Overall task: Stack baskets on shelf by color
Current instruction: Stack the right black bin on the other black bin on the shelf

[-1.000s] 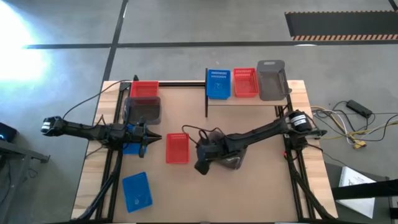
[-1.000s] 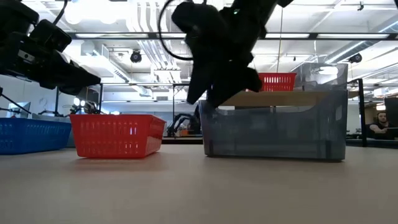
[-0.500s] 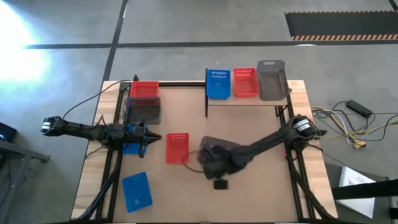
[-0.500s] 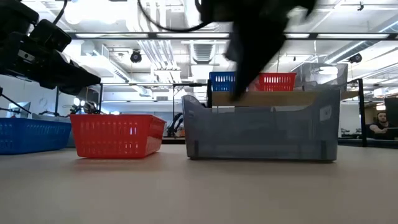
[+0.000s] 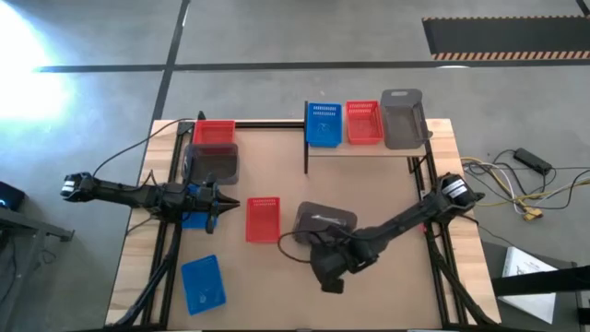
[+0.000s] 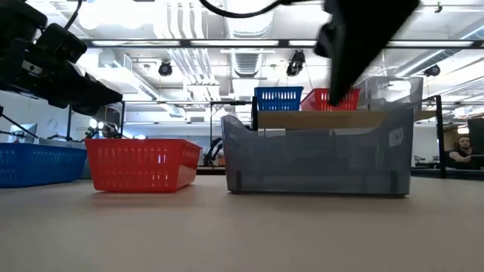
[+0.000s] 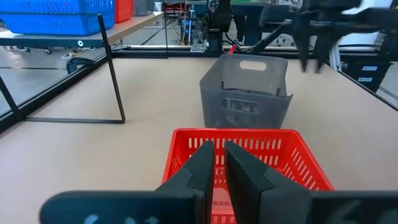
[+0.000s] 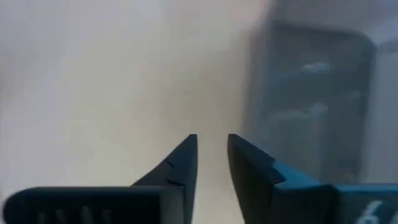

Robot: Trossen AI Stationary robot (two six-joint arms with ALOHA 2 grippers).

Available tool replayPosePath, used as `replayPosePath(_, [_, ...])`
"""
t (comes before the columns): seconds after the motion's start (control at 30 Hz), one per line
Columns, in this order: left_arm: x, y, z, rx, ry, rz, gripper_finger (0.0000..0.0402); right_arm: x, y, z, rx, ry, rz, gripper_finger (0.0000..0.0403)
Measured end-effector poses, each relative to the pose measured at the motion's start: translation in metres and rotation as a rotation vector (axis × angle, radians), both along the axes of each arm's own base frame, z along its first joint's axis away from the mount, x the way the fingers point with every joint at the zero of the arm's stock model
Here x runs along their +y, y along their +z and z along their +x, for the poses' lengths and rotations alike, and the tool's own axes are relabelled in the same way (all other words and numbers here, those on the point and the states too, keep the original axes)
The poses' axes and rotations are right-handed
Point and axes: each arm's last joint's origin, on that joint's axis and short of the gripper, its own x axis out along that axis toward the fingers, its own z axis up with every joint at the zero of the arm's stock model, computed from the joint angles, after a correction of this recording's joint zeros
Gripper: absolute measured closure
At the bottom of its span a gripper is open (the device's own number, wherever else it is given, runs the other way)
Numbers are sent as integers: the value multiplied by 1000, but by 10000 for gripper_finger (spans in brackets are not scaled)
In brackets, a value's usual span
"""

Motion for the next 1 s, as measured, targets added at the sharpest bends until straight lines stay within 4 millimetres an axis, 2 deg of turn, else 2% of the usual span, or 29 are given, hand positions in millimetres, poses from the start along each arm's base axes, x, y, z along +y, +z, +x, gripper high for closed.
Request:
replayPosePath(0.13, [0,0,0,0,0,0,379,10,0,8,-57,82,157,294])
replayPosePath(0.27, [0,0,0,0,0,0,379,6,-22,3,87,38,116,306])
replayPosePath(0.4, [0,0,0,0,0,0,379,-10,-36,-16,255,-135,-103,332])
replayPosePath(0.53, [0,0,0,1,0,0,379,-31,-25,-42,329,-436,-411,356])
replayPosePath(0.67, [0,0,0,-1,0,0,379,-44,-10,-62,379,-554,-586,368])
replayPosePath(0.83, [0,0,0,1,0,0,379,-44,0,-60,262,-495,-476,368])
replayPosePath(1.0, [0,0,0,-1,0,0,379,-42,14,-36,2,-443,-274,360])
